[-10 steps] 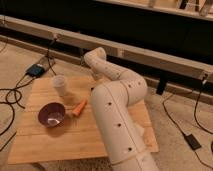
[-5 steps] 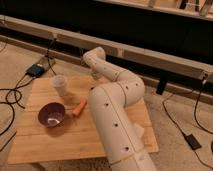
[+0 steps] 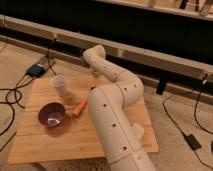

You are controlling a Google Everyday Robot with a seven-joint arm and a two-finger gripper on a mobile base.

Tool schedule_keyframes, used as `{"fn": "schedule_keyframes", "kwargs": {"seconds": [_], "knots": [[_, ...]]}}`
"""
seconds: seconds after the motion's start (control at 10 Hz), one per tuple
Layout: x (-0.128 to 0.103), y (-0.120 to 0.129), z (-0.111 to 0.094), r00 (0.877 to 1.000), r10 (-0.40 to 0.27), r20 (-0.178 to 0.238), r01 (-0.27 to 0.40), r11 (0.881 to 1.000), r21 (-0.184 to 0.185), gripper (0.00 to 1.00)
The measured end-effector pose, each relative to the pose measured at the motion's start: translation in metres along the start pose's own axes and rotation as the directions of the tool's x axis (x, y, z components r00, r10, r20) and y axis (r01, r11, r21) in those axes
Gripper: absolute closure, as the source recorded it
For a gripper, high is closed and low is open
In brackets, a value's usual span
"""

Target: Push the eraser across the table

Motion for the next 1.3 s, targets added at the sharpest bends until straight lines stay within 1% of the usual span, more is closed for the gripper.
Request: {"fn": "schedule_keyframes", "kwargs": {"seconds": [0.4, 0.6, 0.8, 0.9, 1.0, 1.3], "knots": [[-0.002, -0.001, 0.011, 1.0, -0.003, -0.002, 0.003, 1.0, 0.002, 0.35], [0.0, 0.0, 0.015, 1.0, -0.009, -0.01, 0.009, 1.0, 0.003, 0.35], [0.005, 0.001, 0.018, 0.999, -0.028, -0.032, 0.029, 1.0, 0.007, 0.35], [0.01, 0.002, 0.018, 0.998, -0.045, -0.051, 0.046, 0.999, 0.009, 0.35], [0.017, 0.003, 0.017, 0.995, -0.065, -0.074, 0.066, 0.998, 0.011, 0.35], [0.033, 0.01, 0.01, 0.987, -0.106, -0.122, 0.107, 0.994, 0.006, 0.35]]}}
